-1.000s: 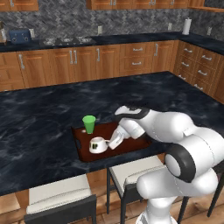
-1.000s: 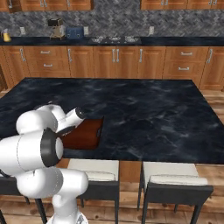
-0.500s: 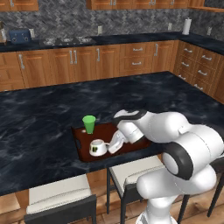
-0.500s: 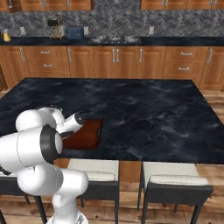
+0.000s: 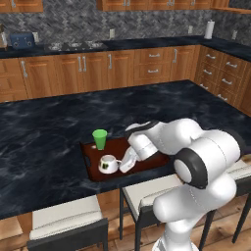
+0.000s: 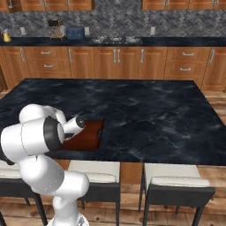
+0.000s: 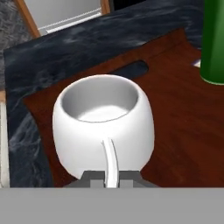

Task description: There is a tray on the dining counter. Grab the cup, mug, and pitcher and place them on the tray. The pitcher may be placed next to the tray if it cannot fit the tray.

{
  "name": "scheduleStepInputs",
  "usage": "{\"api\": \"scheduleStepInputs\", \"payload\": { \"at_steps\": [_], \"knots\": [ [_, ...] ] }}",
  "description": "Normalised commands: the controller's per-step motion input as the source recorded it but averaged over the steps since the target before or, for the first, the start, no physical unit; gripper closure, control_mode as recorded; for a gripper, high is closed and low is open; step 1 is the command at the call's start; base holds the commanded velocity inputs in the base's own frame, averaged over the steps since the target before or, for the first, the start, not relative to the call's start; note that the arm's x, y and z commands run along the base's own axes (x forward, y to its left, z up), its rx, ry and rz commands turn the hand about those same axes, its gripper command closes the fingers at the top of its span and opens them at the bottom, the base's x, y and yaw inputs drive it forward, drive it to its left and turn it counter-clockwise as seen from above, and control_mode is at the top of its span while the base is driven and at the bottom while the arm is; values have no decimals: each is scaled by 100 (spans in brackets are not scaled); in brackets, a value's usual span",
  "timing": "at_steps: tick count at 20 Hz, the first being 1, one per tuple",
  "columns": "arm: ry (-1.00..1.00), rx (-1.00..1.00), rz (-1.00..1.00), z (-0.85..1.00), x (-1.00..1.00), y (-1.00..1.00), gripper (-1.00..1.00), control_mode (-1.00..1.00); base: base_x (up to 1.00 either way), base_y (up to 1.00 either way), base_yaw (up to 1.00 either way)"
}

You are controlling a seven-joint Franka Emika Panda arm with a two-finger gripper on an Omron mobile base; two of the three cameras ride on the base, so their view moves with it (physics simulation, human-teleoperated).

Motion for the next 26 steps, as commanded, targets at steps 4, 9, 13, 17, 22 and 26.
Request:
{"api": "scheduleStepInputs", "payload": {
  "at_steps": [4, 9, 13, 17, 22, 26],
  "knots": [
    [-2, 0, -1, -11, 18, 0, 100, -100, 0, 0, 0],
    [-1, 0, -1, -10, 0, 1, -100, -100, 0, 0, 0],
    [-2, 0, -3, 0, -7, 0, -100, -100, 0, 0, 0],
    [-10, 0, -4, 18, -25, -3, -100, -100, 0, 0, 0],
    [-19, -1, -9, 54, -63, -7, -100, -100, 0, 0, 0],
    [-10, 0, -9, 62, -44, -8, -100, -100, 0, 0, 0]
  ]
}}
